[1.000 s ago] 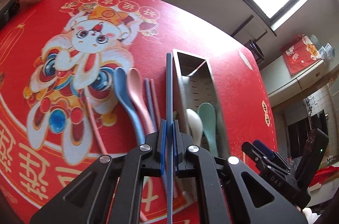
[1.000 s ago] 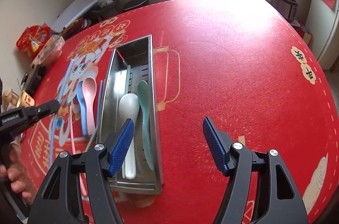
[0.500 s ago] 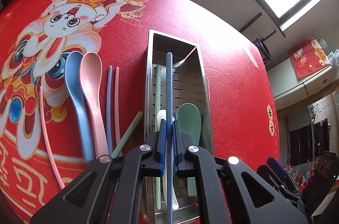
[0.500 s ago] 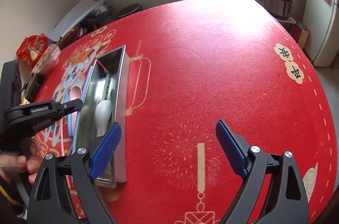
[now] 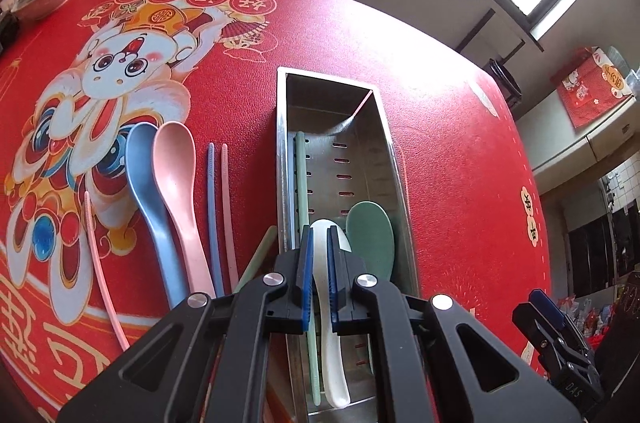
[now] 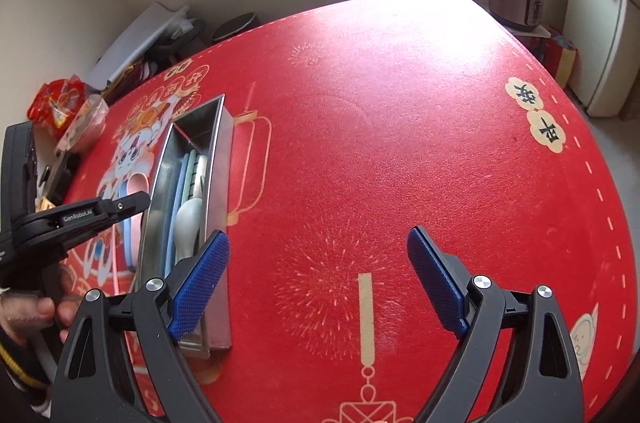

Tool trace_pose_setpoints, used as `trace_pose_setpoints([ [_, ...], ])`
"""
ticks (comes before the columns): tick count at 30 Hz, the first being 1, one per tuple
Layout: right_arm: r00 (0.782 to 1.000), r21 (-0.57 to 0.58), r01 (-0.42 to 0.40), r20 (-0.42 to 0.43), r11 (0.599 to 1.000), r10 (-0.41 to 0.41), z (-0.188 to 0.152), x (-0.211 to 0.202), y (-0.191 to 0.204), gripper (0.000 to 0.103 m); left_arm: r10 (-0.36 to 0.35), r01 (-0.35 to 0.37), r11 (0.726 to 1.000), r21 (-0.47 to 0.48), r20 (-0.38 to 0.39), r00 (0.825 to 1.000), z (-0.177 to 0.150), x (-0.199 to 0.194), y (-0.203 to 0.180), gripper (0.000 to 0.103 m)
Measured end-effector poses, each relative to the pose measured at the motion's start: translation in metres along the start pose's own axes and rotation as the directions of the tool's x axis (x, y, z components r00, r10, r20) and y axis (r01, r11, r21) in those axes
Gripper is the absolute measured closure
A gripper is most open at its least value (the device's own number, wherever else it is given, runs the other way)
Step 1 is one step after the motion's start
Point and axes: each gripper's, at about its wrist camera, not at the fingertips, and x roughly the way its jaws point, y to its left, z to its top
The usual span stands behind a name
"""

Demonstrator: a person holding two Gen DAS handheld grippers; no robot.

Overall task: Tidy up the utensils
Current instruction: 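Lower the blue chopstick into the steel tray and open the left tool, then close the left tool on a pink chopstick beside the tray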

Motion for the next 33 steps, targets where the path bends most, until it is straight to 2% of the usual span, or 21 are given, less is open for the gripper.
trace_pose_setpoints([
  [5, 1.000, 0.011, 0.003, 0.013, 1.000, -0.003, 0.002, -0.002, 0.008, 0.016, 0.001, -0.002, 0.999, 0.035, 0.034, 0.999, 0.001, -0.023, 0.013, 0.085],
  [11, 0.999, 0.030, -0.036, 0.031, 0.999, 0.035, 0.001, 0.002, 0.028, 0.016, 0.049, -0.049, 0.999, 0.003, 0.045, 0.998, -0.008, -0.051, 0.062, 0.084],
  [15, 0.998, 0.026, -0.057, 0.026, 0.998, 0.056, -0.001, 0.009, 0.047, 0.016, 0.113, -0.112, 0.992, -0.056, 0.018, 0.993, -0.018, -0.060, 0.104, 0.084],
  [19, 0.998, 0.012, -0.069, 0.013, 0.998, 0.069, -0.005, 0.015, 0.064, 0.016, 0.139, -0.141, 0.986, -0.089, -0.025, 0.990, -0.028, -0.059, 0.130, 0.084],
  [25, 0.995, -0.015, -0.097, -0.039, 0.995, 0.097, -0.011, 0.024, 0.082, 0.016, 0.115, -0.122, 0.990, -0.077, -0.086, 0.990, -0.039, -0.043, 0.133, 0.080],
  [29, 0.998, -0.048, -0.047, -0.049, 0.998, 0.045, -0.011, 0.026, 0.086, 0.016, 0.124, -0.131, 0.990, -0.059, -0.110, 0.986, -0.045, -0.033, 0.128, 0.080],
  [33, 0.998, -0.035, -0.027, -0.054, 0.999, 0.025, -0.009, 0.027, 0.082, 0.016, 0.143, -0.151, 0.987, -0.053, -0.130, 0.981, -0.049, -0.027, 0.125, 0.080],
])
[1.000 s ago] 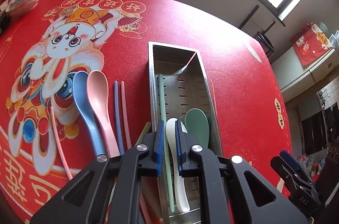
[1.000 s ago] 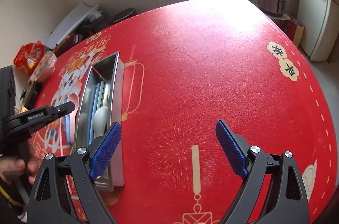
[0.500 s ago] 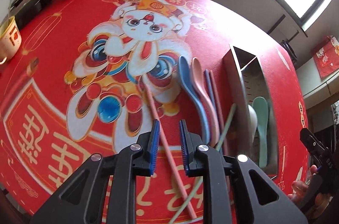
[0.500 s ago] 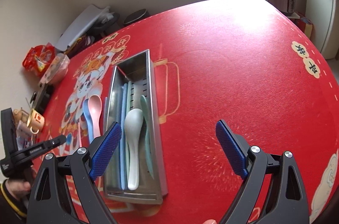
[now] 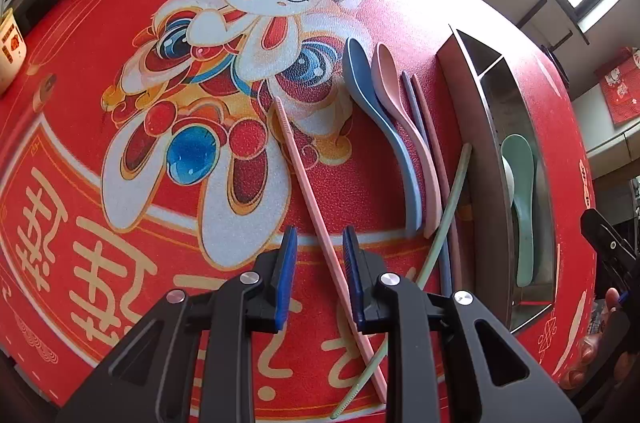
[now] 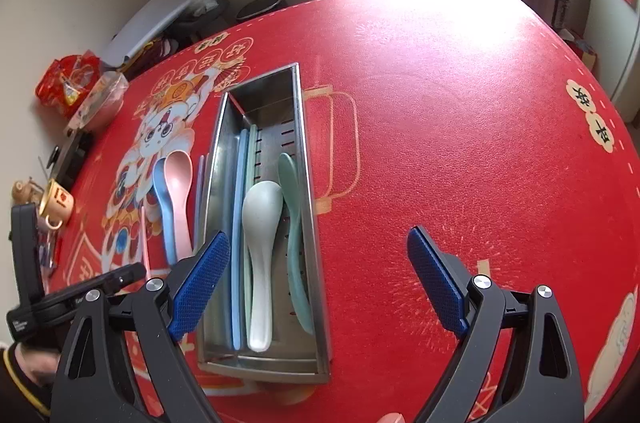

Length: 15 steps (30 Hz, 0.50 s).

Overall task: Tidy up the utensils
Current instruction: 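Close the left tool on a pink chopstick beside the tray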

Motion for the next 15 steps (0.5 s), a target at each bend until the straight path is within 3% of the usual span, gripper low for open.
trace_pose_setpoints([
  [9, 1.000, 0.002, -0.010, -0.005, 1.000, 0.010, 0.003, 0.004, 0.000, 0.016, 0.064, -0.060, 0.994, 0.093, -0.041, 0.997, -0.008, 0.008, -0.021, 0.082],
  [15, 1.000, 0.016, -0.018, -0.011, 1.000, 0.019, 0.002, 0.005, -0.004, 0.016, 0.076, -0.071, 0.992, 0.103, -0.044, 0.996, -0.004, 0.011, -0.022, 0.083],
])
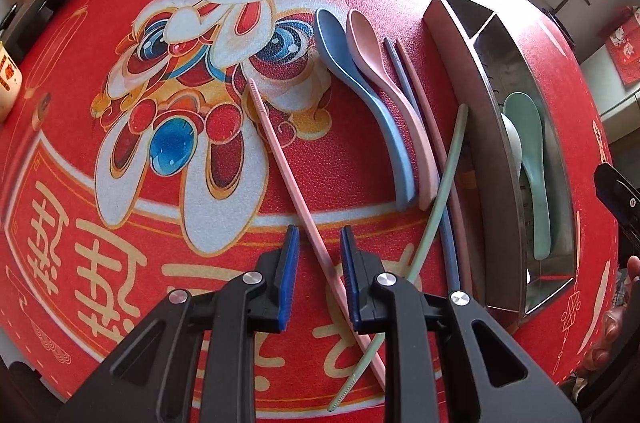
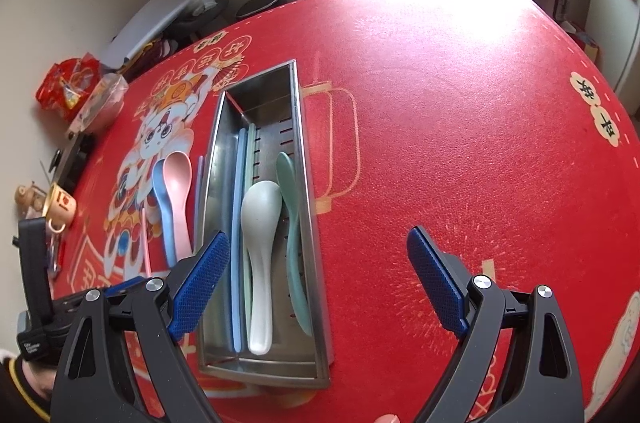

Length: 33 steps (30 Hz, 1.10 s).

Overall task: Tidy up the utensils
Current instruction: 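Close the left tool on a pink chopstick beside the tray, then grasp the pink spoon with the right tool while the left tool holds the pink chopstick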

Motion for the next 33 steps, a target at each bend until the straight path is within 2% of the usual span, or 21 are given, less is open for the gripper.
trace_pose_setpoints([
  [6, 1.000, 0.003, -0.006, 0.003, 1.000, 0.006, -0.001, -0.001, 0.002, 0.016, 0.008, -0.008, 1.000, 0.023, -0.003, 1.000, 0.001, 0.003, -0.005, 0.084],
  [10, 1.000, 0.005, -0.009, -0.003, 1.000, 0.009, -0.003, 0.000, 0.005, 0.016, 0.018, -0.018, 0.999, 0.037, 0.004, 1.000, -0.002, 0.001, -0.004, 0.091],
  [14, 1.000, 0.008, -0.007, -0.006, 1.000, 0.008, -0.003, 0.000, 0.007, 0.016, 0.015, -0.015, 0.999, 0.033, 0.005, 1.000, -0.006, -0.002, 0.003, 0.093],
  [18, 1.000, 0.001, -0.007, -0.004, 1.000, 0.007, -0.003, -0.001, 0.009, 0.016, 0.014, -0.014, 1.000, 0.004, 0.008, 1.000, -0.011, -0.006, 0.013, 0.097],
  [23, 1.000, -0.002, -0.010, -0.008, 1.000, 0.010, -0.004, -0.001, 0.011, 0.016, 0.012, -0.012, 0.999, -0.030, 0.010, 1.000, -0.014, -0.009, 0.026, 0.097],
  [33, 1.000, -0.066, -0.021, 0.002, 0.998, 0.021, -0.003, 0.001, 0.036, 0.016, 0.075, -0.074, 0.992, -0.100, 0.009, 0.997, -0.024, -0.020, 0.062, 0.097],
])
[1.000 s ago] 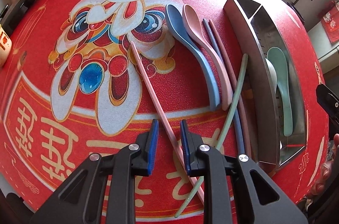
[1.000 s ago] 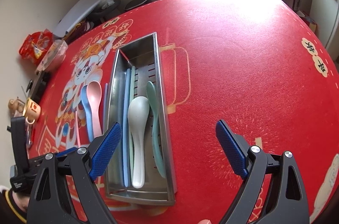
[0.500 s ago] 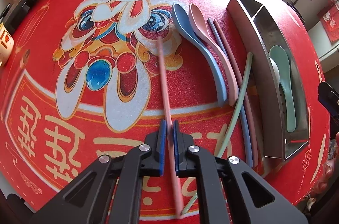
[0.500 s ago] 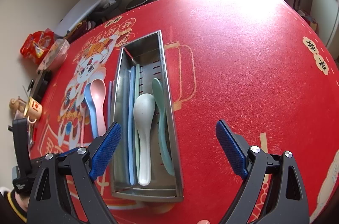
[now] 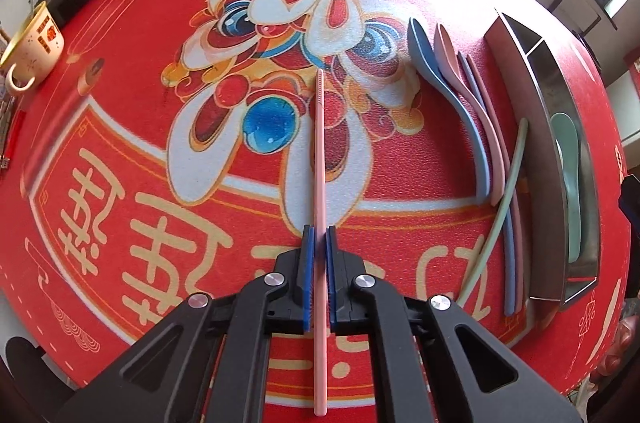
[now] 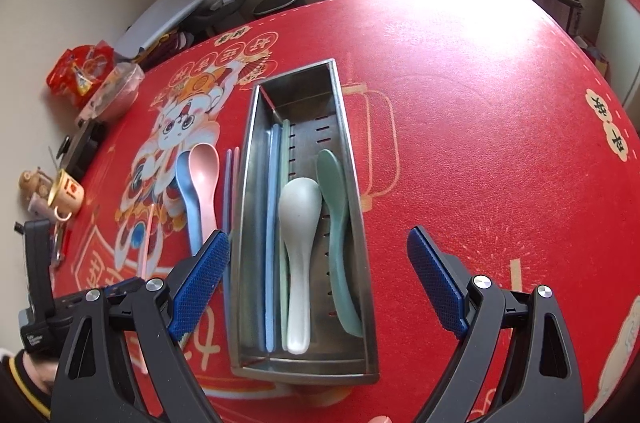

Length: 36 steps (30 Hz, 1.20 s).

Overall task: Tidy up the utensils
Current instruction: 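Grasp the pink spoon with the right tool while the left tool holds the pink chopstick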

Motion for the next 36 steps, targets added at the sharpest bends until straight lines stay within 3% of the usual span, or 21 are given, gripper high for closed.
trace_pose_setpoints([
  [9, 0.995, -0.045, -0.102, -0.021, 0.994, 0.101, 0.004, 0.006, 0.027, 0.016, 0.000, -0.002, 0.999, 0.048, 0.040, 0.999, -0.004, -0.003, 0.018, 0.097],
  [19, 0.989, -0.099, -0.135, -0.073, 0.986, 0.129, 0.003, 0.018, 0.063, 0.016, -0.093, 0.089, 0.993, 0.083, 0.057, 0.994, -0.003, 0.000, 0.030, 0.095],
  [20, 0.989, -0.102, -0.137, -0.077, 0.985, 0.129, 0.003, 0.020, 0.066, 0.018, -0.112, 0.108, 0.991, 0.074, 0.057, 0.992, -0.003, 0.000, 0.033, 0.095],
  [21, 0.988, -0.104, -0.137, -0.083, 0.985, 0.129, 0.003, 0.021, 0.069, 0.032, -0.133, 0.130, 0.990, 0.063, 0.057, 0.989, 0.001, 0.004, 0.037, 0.095],
  [23, 0.987, -0.115, -0.134, -0.102, 0.984, 0.122, 0.003, 0.026, 0.075, 0.040, -0.172, 0.169, 0.984, 0.051, 0.058, 0.983, 0.001, 0.005, 0.042, 0.095],
  [25, 0.987, -0.124, -0.130, -0.114, 0.984, 0.116, 0.004, 0.031, 0.082, 0.057, -0.200, 0.197, 0.979, 0.049, 0.060, 0.978, 0.001, 0.005, 0.046, 0.095],
  [27, 0.986, -0.138, -0.118, -0.131, 0.983, 0.100, 0.005, 0.038, 0.088, 0.067, -0.219, 0.216, 0.975, 0.054, 0.063, 0.974, 0.000, 0.006, 0.047, 0.095],
  [36, 0.984, -0.206, -0.035, -0.178, 0.978, -0.002, 0.027, 0.081, 0.117, 0.078, -0.286, 0.283, 0.958, 0.044, 0.068, 0.956, -0.001, 0.008, 0.054, 0.095],
])
